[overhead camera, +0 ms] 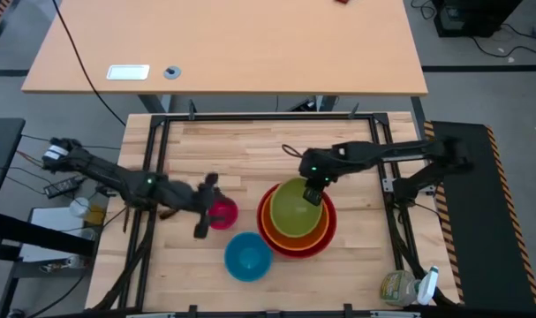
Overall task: Nest bowls inside each other
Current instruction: Stack the green bowl on top of the orange bowl, then stack the blue bowl on top of the green bowl
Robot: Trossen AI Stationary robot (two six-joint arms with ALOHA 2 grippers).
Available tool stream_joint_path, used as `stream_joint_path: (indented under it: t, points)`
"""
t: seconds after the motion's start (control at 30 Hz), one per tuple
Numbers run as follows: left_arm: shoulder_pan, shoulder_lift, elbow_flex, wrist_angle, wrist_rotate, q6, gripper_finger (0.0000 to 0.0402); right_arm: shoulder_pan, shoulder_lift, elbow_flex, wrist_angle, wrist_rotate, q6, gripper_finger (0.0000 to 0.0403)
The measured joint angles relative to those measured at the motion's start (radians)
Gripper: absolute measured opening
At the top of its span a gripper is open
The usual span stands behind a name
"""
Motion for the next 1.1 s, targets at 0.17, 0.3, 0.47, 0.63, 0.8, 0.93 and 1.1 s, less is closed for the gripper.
stream_joint_path:
  t: [0.17,0.3,0.47,0.63,0.8,0.93,1.1]
  points:
    - [-0.081,0.157,0.17,-0.232,-0.004,-0.169,0.0219,-0.023,0.085,0.0,0.005,-0.01,-0.144,0.0055]
    - [-0.104,0.282,0.274,-0.328,-0.004,-0.262,0.0219,-0.023,0.114,0.002,0.032,-0.01,-0.181,0.0102]
    - [-0.1,0.426,0.353,-0.379,0.056,-0.359,0.0219,-0.022,0.103,0.002,0.036,-0.01,-0.182,0.0166]
    - [-0.1,0.548,0.397,-0.409,0.121,-0.401,0.0219,-0.017,0.033,0.002,0.032,0.006,-0.163,0.0213]
    - [-0.078,0.627,0.438,-0.432,0.117,-0.414,0.0219,-0.008,-0.049,0.001,0.033,0.025,-0.154,0.0239]
    - [-0.041,0.68,0.476,-0.489,0.116,-0.413,0.0219,0.004,-0.113,0.001,0.023,0.031,-0.153,0.0242]
    - [-0.011,0.736,0.495,-0.523,0.119,-0.364,0.0219,0.032,-0.171,0.001,0.005,0.086,-0.148,0.024]
